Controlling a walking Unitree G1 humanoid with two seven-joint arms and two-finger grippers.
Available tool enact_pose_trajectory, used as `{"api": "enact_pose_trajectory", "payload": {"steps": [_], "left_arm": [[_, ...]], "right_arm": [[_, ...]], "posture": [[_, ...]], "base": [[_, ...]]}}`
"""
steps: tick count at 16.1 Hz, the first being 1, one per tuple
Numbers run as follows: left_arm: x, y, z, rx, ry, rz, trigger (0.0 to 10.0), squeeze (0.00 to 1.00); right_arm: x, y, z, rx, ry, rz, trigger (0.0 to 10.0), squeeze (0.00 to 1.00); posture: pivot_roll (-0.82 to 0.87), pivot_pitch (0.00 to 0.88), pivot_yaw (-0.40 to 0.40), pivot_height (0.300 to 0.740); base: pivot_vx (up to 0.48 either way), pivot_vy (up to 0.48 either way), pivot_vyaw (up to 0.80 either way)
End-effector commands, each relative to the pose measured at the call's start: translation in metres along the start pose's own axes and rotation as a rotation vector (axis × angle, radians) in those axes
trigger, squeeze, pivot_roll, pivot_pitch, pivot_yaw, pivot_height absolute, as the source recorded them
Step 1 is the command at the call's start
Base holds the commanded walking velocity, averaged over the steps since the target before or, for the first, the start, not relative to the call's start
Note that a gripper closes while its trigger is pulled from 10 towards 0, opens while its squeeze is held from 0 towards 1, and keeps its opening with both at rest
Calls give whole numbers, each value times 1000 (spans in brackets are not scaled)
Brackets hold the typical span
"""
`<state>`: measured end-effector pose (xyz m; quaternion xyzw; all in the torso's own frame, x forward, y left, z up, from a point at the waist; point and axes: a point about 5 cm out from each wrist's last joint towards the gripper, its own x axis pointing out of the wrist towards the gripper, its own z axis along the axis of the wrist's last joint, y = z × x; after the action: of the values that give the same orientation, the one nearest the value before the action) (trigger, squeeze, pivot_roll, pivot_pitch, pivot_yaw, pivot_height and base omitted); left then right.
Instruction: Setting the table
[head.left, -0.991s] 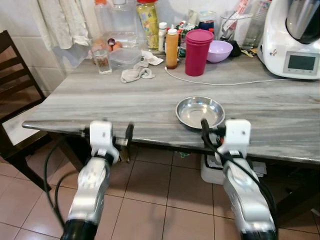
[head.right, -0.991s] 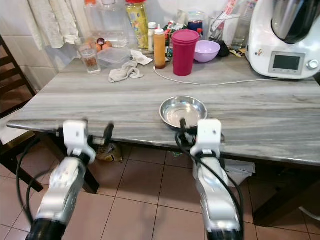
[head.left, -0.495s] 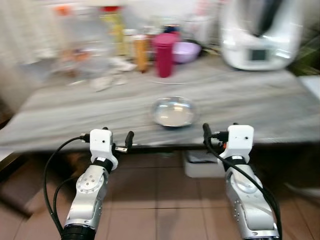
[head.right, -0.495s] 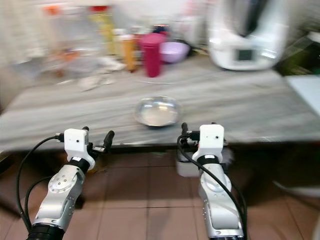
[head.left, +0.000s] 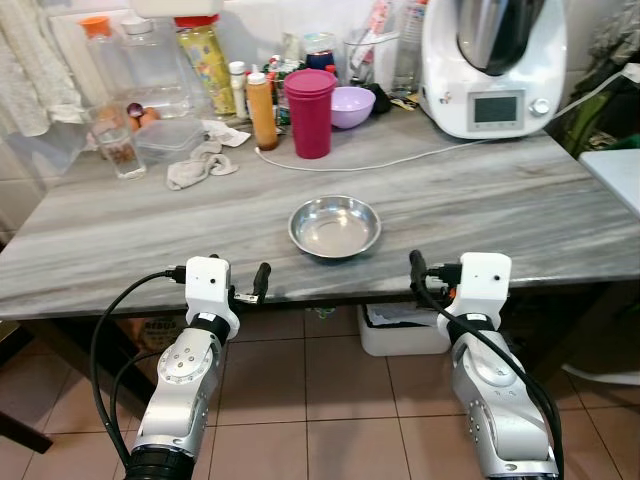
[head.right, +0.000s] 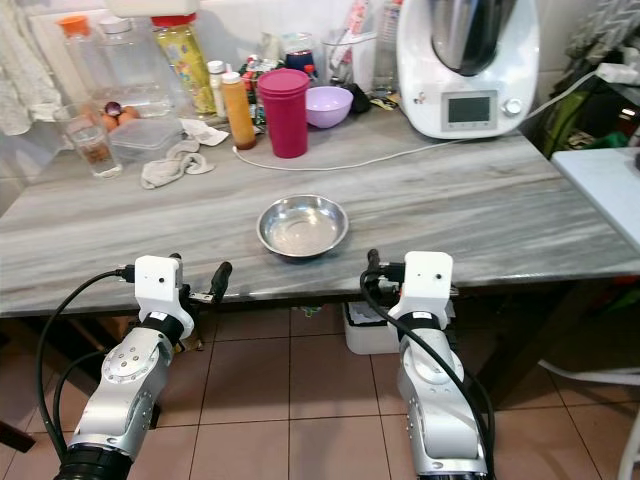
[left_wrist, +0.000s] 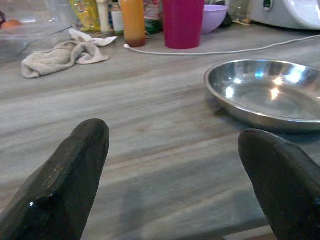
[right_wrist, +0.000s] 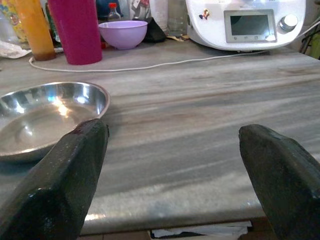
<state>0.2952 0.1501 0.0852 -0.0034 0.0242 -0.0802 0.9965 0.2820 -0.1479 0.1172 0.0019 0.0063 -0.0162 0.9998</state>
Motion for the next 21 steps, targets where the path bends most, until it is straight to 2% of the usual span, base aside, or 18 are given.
{"api": "enact_pose_trajectory", "payload": {"steps": [1,2,3,5,9,11,12,14,21], "left_arm": [[0,5,5,27,-6,19,10000,0],[0,6,4,29,-3,21,10000,0],[0,6,4,32,1,20,10000,0],[1,6,4,34,5,17,10000,0],[3,4,3,39,18,10,10000,0],[4,4,4,41,18,4,10000,0],[5,5,5,42,17,2,10000,0],[5,5,5,50,12,-2,10000,0],[5,4,10,50,-25,-42,10000,0]], "right_arm": [[3,0,2,-4,-3,-15,10000,0],[4,-1,-1,-1,29,-37,10000,0],[2,1,-5,53,54,11,10000,0],[1,1,-6,68,62,11,10000,0],[1,2,-6,51,65,4,10000,0],[3,1,-3,-3,41,-20,10000,0],[3,4,-2,49,32,18,10000,0],[3,0,-1,8,26,-27,10000,0],[-1,5,0,16,18,51,10000,0]], "posture": [[-248,0,84,740],[-249,0,86,740],[-249,0,90,740],[-253,0,93,740],[-260,0,105,740],[-263,0,110,740],[-263,0,112,740],[-265,0,113,740],[-265,0,108,740]], "base": [[-270,0,0],[-285,0,0],[-296,0,0],[-296,0,0],[-319,0,0],[-330,0,0],[-330,0,0],[-315,0,0],[0,0,0]]}}
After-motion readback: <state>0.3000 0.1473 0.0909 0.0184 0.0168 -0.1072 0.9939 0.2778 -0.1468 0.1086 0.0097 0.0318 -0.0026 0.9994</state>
